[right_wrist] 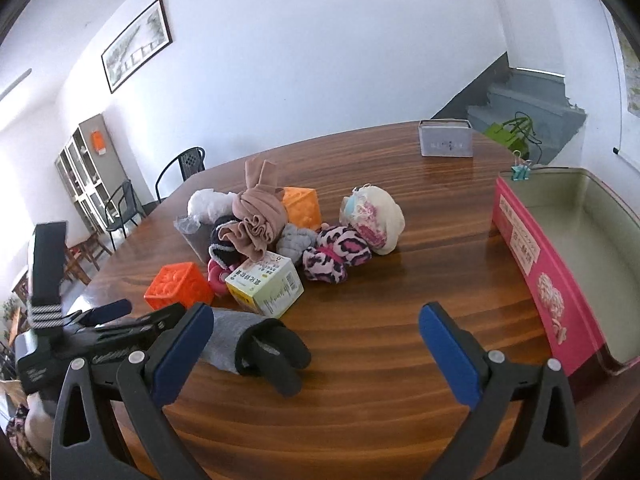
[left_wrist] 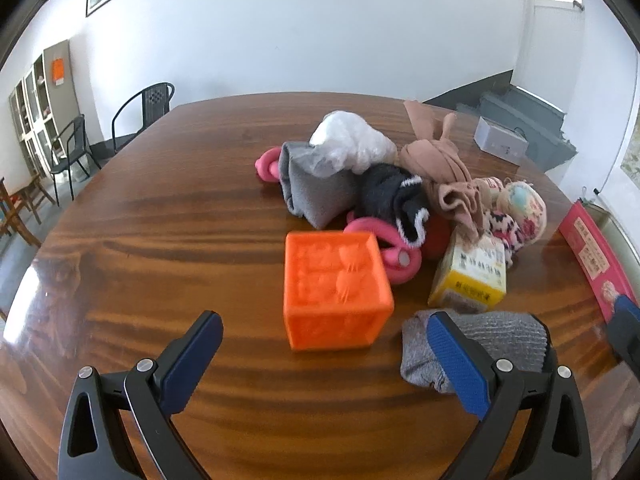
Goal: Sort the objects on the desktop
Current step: 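Move left tool to the orange cube while right tool reaches the grey glove, then grasp the orange cube with left tool while right tool grasps the grey glove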
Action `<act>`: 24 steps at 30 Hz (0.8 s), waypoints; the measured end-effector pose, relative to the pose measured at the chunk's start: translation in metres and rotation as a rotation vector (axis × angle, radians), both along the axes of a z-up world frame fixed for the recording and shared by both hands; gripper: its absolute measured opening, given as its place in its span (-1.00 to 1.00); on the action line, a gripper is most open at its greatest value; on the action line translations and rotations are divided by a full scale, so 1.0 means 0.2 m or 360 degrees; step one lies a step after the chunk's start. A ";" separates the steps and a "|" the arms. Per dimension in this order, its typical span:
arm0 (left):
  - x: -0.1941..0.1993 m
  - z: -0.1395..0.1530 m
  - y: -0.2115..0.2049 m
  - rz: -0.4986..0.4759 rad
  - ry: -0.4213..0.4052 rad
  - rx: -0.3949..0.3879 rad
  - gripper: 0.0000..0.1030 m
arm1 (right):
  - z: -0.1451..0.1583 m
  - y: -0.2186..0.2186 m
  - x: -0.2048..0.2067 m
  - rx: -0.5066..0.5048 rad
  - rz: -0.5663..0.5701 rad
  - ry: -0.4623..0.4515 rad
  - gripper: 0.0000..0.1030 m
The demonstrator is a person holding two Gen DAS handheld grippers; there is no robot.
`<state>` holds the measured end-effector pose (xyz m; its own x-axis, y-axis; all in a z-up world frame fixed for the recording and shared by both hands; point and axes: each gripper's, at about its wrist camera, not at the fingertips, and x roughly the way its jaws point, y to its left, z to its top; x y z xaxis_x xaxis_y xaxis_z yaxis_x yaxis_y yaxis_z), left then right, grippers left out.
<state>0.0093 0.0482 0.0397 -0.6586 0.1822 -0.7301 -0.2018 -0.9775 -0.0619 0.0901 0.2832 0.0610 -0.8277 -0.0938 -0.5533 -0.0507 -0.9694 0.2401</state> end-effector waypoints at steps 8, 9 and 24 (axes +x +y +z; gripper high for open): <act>-0.12 -0.09 0.01 -0.0004 -0.0114 0.0022 0.49 | 0.01 -0.02 0.03 0.0004 0.0026 0.0024 1.00; -0.13 -0.10 0.00 -0.0015 -0.0139 0.0031 0.31 | 0.01 -0.02 0.03 0.0001 0.0025 0.0028 1.00; -0.06 -0.04 -0.06 -0.0091 -0.0060 0.0084 0.08 | -0.05 -0.21 -0.02 0.0175 0.0301 -0.0020 1.00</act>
